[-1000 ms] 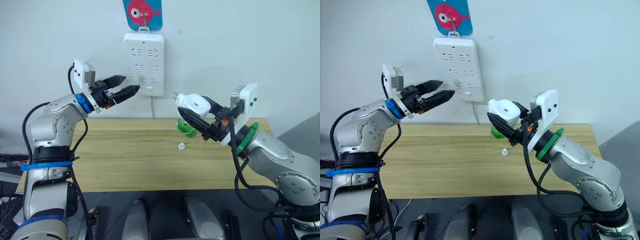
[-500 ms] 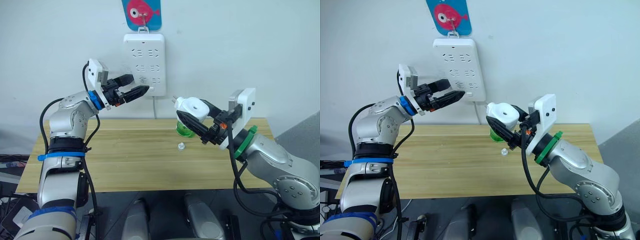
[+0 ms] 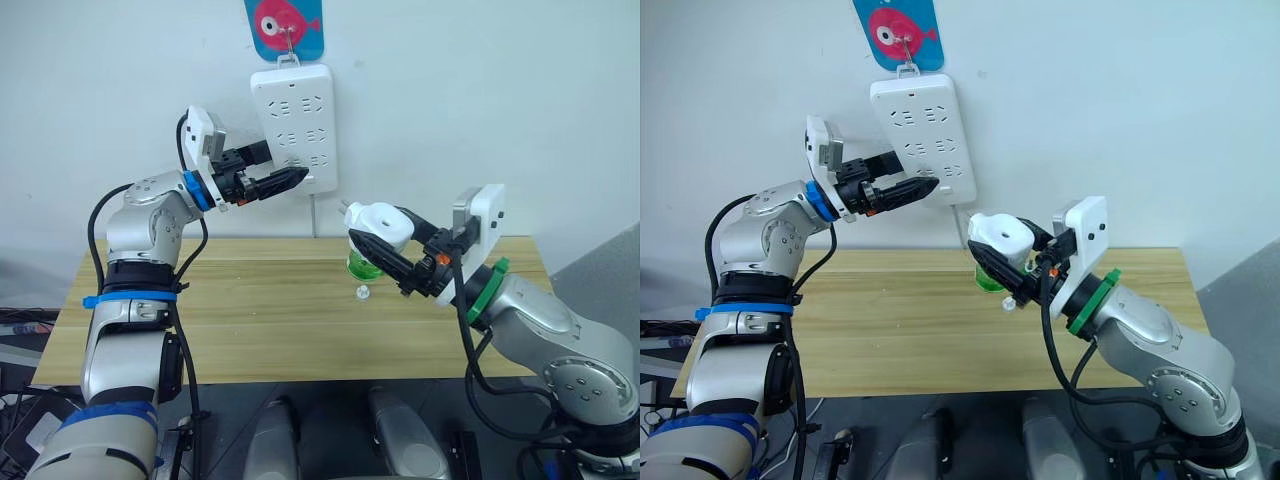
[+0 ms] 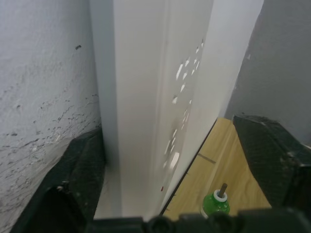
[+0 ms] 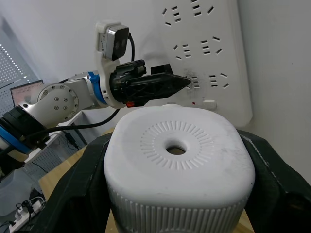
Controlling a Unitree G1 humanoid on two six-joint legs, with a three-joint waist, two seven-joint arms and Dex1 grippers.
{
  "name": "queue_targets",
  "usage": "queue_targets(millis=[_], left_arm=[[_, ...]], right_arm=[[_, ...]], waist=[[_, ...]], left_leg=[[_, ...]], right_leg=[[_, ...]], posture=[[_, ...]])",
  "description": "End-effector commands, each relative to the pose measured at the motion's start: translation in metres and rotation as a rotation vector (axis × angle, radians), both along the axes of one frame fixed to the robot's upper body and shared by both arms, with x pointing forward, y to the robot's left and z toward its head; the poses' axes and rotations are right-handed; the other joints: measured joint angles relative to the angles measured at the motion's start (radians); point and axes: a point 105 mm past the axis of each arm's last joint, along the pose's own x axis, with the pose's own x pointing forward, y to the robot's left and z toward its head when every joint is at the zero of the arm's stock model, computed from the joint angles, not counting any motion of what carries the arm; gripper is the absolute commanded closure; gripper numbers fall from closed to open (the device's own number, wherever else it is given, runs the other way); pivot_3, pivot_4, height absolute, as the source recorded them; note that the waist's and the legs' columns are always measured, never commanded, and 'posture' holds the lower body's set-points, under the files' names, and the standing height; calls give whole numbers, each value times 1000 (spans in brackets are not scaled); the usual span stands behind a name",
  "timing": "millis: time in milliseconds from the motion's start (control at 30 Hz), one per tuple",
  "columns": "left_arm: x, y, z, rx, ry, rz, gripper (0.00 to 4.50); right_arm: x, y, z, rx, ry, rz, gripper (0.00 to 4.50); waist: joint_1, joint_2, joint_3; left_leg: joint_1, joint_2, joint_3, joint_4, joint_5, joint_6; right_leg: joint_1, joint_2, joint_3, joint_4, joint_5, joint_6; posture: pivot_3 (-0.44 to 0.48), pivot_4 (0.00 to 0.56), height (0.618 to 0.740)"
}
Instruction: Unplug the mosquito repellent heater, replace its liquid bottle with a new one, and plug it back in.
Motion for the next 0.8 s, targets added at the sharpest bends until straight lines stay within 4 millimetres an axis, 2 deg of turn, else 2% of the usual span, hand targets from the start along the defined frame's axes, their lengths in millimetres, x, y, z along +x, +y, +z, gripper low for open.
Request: queue_targets(millis=[33, 200, 233, 500, 800], left_arm=[[1, -3, 9, 9, -49, -2, 1293], [7, -1, 8, 16, -58, 37, 2844], [7, -1, 8, 16, -60, 42, 2968], [7, 2, 11, 13, -65, 58, 3106], [3, 1, 8, 20, -60, 49, 3116]], right_arm=[[-6, 9, 12, 0, -70, 22, 1447], [6, 15, 8, -49, -85, -15, 1447], [10, 16, 7, -61, -92, -29, 1447], [53, 24, 16, -159, -172, -196, 1448], [73, 34, 25, -151, -190, -281, 1448]], waist=[[-1, 0, 0], [2, 0, 0], [1, 0, 0], [-1, 0, 0], [-1, 0, 0]], left_leg=[[0, 0, 0, 0, 0, 0], [0, 0, -1, 0, 0, 0], [0, -1, -1, 0, 0, 0], [0, -1, -1, 3, 4, 2], [0, -1, -3, 3, 4, 2]], right_leg=[[0, 0, 0, 0, 0, 0], [0, 0, -1, 0, 0, 0], [0, 0, -1, 0, 0, 0], [1, 0, 0, 2, 2, 2], [1, 0, -2, 2, 3, 0]], posture=[[-238, 230, 725], [-238, 230, 725], [-238, 230, 725], [-240, 229, 725], [-225, 223, 725]])
